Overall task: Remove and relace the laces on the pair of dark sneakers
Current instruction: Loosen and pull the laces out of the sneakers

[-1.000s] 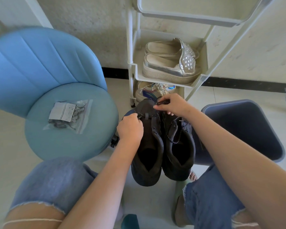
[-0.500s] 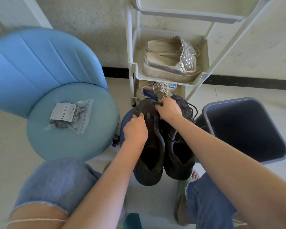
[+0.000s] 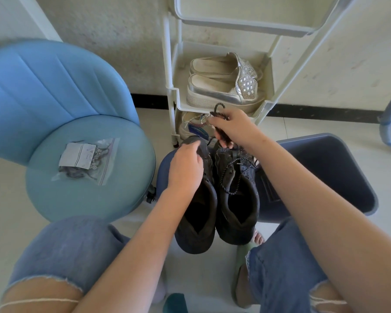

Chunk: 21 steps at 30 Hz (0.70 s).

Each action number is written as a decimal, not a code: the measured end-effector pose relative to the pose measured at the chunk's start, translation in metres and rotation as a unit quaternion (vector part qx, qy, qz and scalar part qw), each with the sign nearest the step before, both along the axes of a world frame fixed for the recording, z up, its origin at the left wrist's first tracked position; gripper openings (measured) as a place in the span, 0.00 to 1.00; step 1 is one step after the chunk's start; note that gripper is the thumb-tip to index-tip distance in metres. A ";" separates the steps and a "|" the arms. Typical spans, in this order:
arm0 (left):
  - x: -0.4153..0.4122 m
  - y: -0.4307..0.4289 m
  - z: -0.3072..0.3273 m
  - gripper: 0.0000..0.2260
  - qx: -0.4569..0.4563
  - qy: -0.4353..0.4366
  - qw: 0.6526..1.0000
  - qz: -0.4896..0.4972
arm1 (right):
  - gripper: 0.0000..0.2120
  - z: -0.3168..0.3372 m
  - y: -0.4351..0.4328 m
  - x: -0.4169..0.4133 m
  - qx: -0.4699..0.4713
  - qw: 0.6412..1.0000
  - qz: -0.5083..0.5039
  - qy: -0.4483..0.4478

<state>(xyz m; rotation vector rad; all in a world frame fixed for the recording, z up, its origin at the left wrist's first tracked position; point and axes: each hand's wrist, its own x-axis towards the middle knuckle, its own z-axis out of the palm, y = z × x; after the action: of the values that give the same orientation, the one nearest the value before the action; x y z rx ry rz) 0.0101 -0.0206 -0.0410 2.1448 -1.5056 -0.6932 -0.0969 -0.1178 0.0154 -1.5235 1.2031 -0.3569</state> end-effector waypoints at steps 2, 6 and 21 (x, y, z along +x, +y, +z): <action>-0.009 0.000 0.013 0.15 -0.039 0.042 0.998 -0.025 | 0.07 0.002 -0.001 -0.015 0.009 0.999 0.015 0.034; -0.033 0.007 0.023 0.27 0.025 0.008 0.987 -0.157 | 0.07 0.008 0.004 -0.043 0.038 0.996 0.016 0.074; -0.052 -0.004 0.053 0.09 0.022 -0.152 0.965 -0.213 | 0.19 -0.011 0.041 -0.068 -0.065 0.924 0.265 0.268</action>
<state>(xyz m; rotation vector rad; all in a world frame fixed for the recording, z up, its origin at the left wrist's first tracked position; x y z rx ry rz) -0.0419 -0.0245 0.0124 2.0446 -2.1721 -0.5497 -0.1651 -0.0764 0.0042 -2.0675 1.1214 0.3745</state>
